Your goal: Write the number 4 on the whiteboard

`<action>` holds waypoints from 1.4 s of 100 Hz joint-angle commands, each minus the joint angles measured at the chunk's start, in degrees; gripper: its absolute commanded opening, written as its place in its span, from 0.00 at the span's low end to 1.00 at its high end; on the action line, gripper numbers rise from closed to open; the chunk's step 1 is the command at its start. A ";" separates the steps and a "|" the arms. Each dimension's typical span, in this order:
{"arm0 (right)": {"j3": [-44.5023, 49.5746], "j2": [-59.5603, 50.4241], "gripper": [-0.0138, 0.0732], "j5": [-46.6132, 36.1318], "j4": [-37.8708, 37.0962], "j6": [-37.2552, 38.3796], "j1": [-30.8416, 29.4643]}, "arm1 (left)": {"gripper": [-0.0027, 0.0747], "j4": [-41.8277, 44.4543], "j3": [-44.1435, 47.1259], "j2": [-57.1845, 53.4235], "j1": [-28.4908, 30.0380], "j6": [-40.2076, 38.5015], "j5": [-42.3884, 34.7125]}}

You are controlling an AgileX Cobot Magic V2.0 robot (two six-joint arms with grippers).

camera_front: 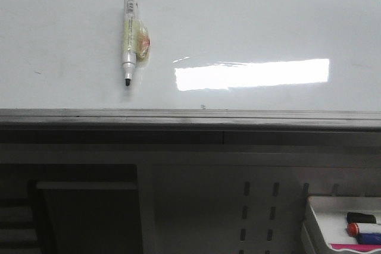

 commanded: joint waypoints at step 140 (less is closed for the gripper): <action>1.04 -0.82 0.08 -25.40 6.74 12.71 -0.35 | 0.01 -35.65 1.98 -1.42 0.08 -0.25 -8.64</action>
